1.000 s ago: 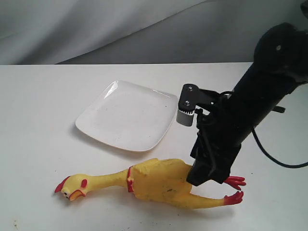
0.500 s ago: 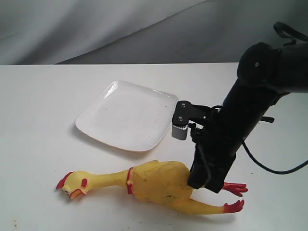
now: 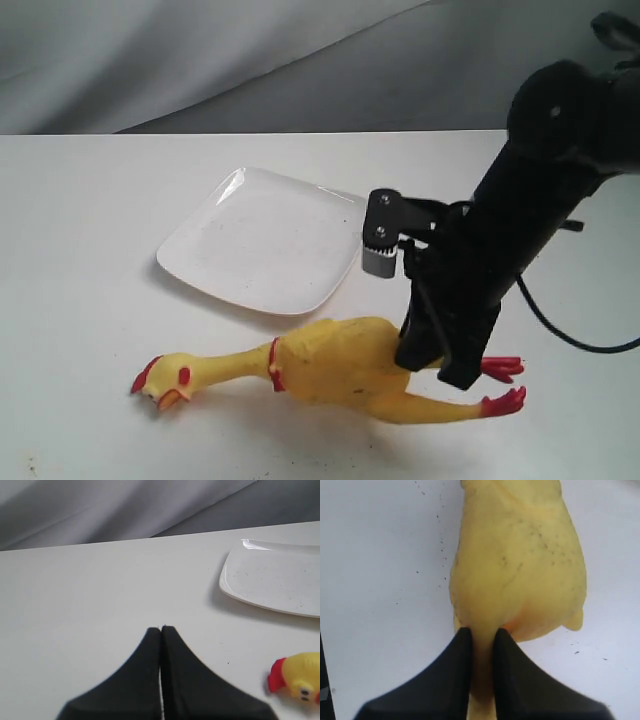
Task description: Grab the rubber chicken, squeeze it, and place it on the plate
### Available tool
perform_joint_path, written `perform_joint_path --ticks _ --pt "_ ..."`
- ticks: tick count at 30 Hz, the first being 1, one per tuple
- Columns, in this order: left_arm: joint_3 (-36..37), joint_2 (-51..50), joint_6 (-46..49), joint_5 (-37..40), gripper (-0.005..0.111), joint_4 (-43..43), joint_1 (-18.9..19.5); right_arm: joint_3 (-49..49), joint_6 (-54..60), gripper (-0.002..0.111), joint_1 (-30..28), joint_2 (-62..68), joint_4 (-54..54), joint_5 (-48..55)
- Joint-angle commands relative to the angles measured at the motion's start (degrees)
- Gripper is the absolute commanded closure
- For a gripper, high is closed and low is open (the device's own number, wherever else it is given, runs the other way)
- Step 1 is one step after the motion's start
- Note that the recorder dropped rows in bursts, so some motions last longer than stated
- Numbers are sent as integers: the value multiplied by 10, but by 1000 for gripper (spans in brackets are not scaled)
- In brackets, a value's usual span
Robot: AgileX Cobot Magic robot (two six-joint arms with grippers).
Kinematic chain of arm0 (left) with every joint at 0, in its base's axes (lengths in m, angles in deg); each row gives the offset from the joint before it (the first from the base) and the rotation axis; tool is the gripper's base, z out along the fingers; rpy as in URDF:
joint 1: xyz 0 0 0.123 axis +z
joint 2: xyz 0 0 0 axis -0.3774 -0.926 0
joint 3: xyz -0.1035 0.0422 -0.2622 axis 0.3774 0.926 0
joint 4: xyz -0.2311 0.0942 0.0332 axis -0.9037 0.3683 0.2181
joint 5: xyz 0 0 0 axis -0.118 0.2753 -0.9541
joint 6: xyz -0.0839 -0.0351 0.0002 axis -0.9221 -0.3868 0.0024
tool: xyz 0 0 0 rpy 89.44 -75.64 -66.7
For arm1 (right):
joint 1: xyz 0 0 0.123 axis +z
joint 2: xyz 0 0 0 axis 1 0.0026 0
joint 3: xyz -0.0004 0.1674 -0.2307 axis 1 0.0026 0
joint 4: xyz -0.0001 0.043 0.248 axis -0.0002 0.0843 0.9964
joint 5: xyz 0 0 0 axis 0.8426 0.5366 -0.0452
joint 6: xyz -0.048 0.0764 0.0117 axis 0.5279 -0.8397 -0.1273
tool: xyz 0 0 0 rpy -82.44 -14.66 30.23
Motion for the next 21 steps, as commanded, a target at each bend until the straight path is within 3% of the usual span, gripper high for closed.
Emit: perform_joint_path --ticks 1,9,21 --pt "3 1 -3 -6 107 -3 1 -36 -30 108 2 -86 1 12" --pt "3 1 -3 -6 107 -3 1 -111 -86 108 2 -195 1 61" --pt "3 1 -1 -6 107 -3 1 -113 -112 108 2 -285 1 99"
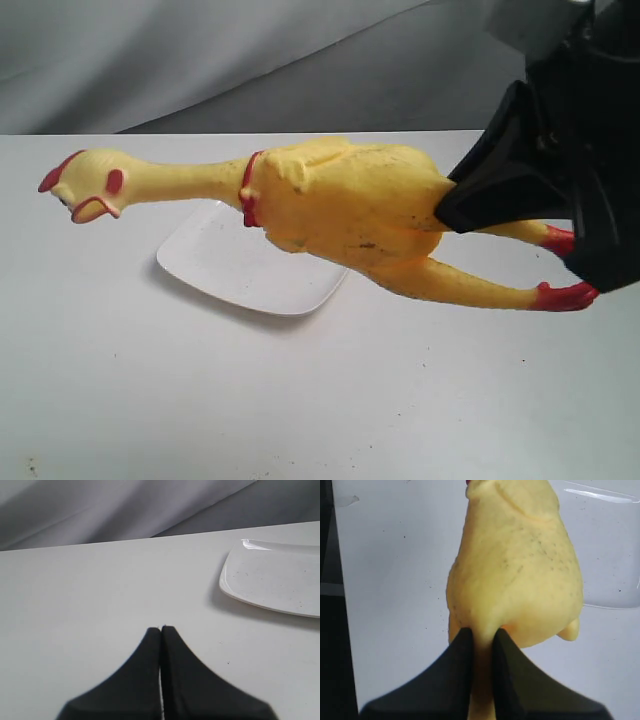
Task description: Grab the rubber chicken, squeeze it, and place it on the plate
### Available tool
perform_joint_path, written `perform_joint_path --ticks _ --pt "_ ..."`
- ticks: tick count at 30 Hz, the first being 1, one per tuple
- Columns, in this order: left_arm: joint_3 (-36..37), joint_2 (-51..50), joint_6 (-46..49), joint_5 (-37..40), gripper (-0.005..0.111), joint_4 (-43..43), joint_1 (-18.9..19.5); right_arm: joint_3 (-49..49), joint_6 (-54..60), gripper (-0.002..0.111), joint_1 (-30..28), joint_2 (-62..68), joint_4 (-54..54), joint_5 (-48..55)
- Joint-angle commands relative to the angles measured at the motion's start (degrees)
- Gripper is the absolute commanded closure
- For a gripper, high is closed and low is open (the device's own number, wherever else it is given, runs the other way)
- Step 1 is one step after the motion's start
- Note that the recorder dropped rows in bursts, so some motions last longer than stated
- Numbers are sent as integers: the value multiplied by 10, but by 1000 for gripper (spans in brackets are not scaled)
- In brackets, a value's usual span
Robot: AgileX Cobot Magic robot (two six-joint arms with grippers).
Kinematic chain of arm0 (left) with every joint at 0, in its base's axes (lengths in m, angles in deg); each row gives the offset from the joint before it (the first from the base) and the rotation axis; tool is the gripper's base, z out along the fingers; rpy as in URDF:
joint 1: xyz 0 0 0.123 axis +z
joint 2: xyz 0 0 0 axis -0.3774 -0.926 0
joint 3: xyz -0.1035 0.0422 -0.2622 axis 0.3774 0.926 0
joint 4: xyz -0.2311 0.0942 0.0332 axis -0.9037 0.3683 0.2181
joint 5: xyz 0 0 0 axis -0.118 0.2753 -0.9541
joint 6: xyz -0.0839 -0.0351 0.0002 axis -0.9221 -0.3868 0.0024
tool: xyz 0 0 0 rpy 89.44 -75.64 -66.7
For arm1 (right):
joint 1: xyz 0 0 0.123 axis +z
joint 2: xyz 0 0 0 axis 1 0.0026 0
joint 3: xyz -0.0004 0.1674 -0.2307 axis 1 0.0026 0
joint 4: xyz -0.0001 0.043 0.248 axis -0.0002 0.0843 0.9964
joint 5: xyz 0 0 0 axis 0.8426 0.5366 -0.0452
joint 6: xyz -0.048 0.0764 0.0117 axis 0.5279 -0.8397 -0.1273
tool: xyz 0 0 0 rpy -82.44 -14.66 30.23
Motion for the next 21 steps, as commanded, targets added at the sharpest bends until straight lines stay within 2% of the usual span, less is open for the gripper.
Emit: perform_joint_path --ticks 1,5,10,12,15,18,21 --pt "3 1 -1 -6 107 -3 1 -4 -6 108 2 -27 8 -4" --pt "3 1 1 -5 107 0 1 -4 -9 108 2 -27 8 -4" --pt "3 1 2 -5 107 59 1 -4 -9 108 2 -27 8 -8" --pt "3 1 39 -37 107 128 1 -4 -11 108 2 -27 13 -6" --pt "3 1 41 -71 107 181 1 -4 -13 108 2 -27 23 -6" --pt "3 1 44 -77 107 292 1 -4 -13 108 2 -27 25 -6" --pt "3 1 44 -77 107 333 1 -4 -13 108 2 -27 25 -6"
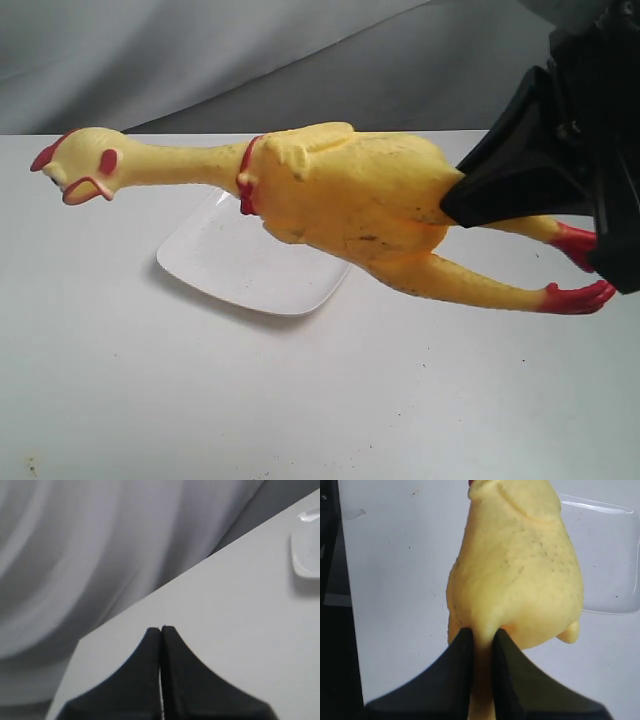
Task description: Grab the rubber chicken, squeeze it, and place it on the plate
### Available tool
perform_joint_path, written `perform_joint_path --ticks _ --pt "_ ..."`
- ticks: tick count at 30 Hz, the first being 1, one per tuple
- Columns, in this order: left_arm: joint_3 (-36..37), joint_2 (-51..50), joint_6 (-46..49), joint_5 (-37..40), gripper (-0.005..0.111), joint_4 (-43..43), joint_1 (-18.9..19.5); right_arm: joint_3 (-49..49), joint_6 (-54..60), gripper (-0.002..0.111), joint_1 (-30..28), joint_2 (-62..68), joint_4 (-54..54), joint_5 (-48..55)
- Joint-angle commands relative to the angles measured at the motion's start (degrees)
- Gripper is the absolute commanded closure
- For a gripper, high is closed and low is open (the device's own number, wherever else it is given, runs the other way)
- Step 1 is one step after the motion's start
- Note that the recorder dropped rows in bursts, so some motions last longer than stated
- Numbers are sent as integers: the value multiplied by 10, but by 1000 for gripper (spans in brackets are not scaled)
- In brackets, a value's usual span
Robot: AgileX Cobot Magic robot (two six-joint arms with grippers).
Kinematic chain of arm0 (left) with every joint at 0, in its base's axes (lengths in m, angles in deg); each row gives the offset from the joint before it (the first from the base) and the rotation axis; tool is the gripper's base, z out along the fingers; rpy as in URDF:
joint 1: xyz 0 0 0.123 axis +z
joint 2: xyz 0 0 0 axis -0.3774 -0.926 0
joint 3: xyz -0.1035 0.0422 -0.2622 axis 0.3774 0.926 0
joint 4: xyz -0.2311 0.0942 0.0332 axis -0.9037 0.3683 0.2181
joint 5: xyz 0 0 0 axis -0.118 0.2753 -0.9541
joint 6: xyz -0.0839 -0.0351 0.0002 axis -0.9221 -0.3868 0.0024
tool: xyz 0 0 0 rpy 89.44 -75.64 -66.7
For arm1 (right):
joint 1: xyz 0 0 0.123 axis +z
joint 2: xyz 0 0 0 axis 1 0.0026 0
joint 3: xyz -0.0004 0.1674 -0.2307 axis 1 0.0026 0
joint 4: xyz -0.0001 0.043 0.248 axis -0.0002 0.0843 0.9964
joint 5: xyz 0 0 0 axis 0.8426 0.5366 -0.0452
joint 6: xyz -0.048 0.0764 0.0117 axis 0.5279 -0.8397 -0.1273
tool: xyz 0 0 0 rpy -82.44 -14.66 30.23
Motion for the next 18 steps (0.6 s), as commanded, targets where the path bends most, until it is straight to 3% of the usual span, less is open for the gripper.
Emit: perform_joint_path --ticks 1,7,18 --pt "3 1 9 -12 107 77 1 -4 -1 108 2 -6 15 -8" --pt "3 1 55 -131 107 249 1 -4 -1 108 2 -6 15 -10" --pt "3 1 55 -283 107 257 1 -4 -1 108 2 -6 15 -11"
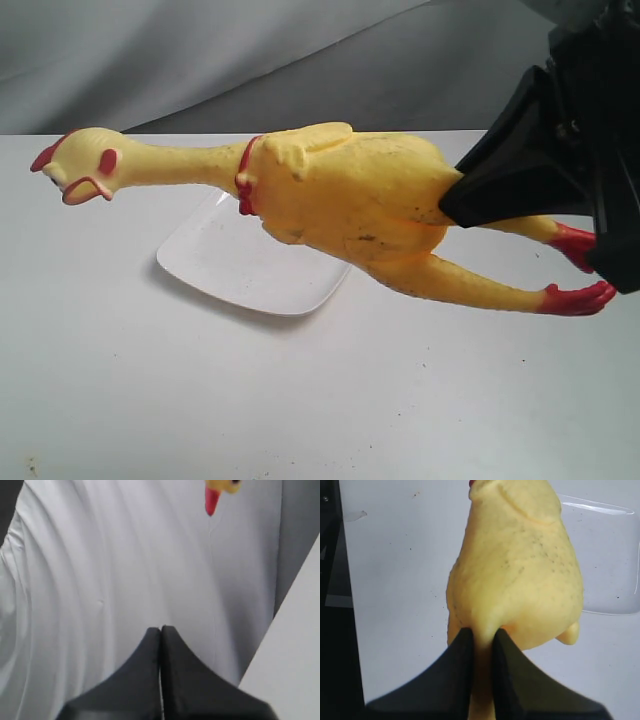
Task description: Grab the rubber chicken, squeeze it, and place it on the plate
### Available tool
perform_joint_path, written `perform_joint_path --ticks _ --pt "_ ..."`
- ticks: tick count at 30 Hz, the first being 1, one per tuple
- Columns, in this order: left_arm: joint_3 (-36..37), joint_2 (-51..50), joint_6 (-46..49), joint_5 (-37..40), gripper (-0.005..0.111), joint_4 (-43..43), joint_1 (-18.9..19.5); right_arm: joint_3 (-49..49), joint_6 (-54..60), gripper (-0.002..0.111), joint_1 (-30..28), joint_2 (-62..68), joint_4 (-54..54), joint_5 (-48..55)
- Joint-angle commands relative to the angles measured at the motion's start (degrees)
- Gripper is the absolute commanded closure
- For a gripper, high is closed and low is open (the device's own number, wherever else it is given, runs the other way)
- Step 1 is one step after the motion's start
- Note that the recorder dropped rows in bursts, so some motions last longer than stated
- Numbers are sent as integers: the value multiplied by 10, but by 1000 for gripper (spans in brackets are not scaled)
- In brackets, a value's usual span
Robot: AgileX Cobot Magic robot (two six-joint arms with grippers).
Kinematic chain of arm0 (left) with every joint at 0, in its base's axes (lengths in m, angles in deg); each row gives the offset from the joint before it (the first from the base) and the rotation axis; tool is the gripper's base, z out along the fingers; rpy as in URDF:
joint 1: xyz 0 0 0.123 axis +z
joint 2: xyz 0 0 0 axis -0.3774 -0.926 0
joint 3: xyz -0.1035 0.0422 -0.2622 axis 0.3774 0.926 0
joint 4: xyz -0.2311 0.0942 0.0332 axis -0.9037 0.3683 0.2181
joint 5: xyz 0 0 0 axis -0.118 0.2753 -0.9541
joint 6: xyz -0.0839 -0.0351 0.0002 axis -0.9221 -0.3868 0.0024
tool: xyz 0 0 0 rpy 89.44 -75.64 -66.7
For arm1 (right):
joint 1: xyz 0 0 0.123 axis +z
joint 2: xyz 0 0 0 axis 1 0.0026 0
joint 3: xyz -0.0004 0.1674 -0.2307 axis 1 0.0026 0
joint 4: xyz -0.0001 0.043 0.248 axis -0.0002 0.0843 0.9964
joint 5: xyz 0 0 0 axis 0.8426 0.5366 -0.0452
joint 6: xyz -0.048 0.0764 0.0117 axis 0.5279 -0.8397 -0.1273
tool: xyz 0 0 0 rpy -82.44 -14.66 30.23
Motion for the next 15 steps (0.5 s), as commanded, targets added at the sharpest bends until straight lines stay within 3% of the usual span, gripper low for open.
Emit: perform_joint_path --ticks 1,3,9,11,15 --pt "3 1 -9 -94 107 3 1 -4 0 108 2 -6 14 -11" --pt "3 1 -92 -131 107 2 1 -4 0 108 2 -6 14 -11" --pt "3 1 -540 -257 107 2 1 -4 -2 108 2 -6 14 -10" --pt "3 1 -615 -308 107 3 1 -4 -2 108 2 -6 17 -8" --pt "3 1 -600 -451 107 -10 1 -4 -2 108 2 -6 28 -10"
